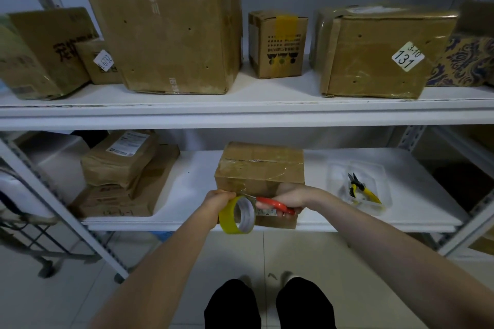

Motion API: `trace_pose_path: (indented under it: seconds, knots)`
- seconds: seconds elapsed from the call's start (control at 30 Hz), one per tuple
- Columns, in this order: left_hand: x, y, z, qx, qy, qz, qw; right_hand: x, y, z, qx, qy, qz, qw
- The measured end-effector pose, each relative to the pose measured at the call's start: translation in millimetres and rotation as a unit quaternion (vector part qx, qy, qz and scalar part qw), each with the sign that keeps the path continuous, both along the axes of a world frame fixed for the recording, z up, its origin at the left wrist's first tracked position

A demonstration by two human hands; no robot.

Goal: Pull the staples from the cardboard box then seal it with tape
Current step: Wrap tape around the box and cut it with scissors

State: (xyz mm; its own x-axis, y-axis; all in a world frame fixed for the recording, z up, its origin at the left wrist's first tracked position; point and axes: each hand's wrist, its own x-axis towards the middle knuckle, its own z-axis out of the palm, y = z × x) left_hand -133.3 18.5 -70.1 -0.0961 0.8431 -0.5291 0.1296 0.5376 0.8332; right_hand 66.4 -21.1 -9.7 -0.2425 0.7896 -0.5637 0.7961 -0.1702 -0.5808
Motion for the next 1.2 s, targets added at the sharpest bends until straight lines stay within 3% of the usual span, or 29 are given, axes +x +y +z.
trace_pose_path:
  seconds: [0.23, 0.4, 0.5, 0.63, 0.7, 0.77, 0.87, 0.97, 1.1, 1.2]
  knots:
    - [-0.1, 3.7, 6.3, 0.023, 0.086, -0.012, 0.996, 6.3, -0.7, 3.4, 0.024, 0.028, -0.002, 0.999]
    - [-5.0, -0.7, 9.1, 0.050, 0.223, -0.061, 0.972, 13.4, -5.3, 16.3, 0.035, -0.067, 0.070, 0.995]
    - [-5.5, -2.9, 11.0, 0.051, 0.239, -0.072, 0.967, 18.7, -10.3, 36.0, 0.037, -0.091, 0.108, 0.989]
    - [-3.0, -6.0, 16.3, 0.065, 0.244, -0.082, 0.964, 12.6, -23.2, 71.7, 0.168, 0.060, 0.059, 0.982]
    - [-3.2, -7.4, 19.3, 0.068, 0.229, -0.082, 0.968, 6.6, -32.3, 94.9, 0.244, 0.168, 0.009, 0.955]
    - [-5.2, -8.1, 22.7, 0.079, 0.220, -0.082, 0.969, 1.6, -37.0, 119.4, 0.330, 0.190, -0.047, 0.924]
    - [-9.7, -11.6, 31.0, 0.097, 0.229, -0.082, 0.965, -3.5, -36.1, 152.0, 0.476, 0.004, -0.140, 0.868]
    - [-13.9, -13.1, 39.8, 0.117, 0.235, -0.076, 0.962, -6.7, -27.8, 175.0, 0.500, -0.175, -0.187, 0.827]
    - [-18.1, -14.6, 53.0, 0.137, 0.233, -0.066, 0.961, -13.3, -9.2, 196.4, 0.454, -0.250, -0.193, 0.834]
    - [-18.8, -14.0, 59.5, 0.145, 0.238, -0.061, 0.958, -16.2, 7.6, 203.7, 0.427, -0.247, -0.163, 0.855]
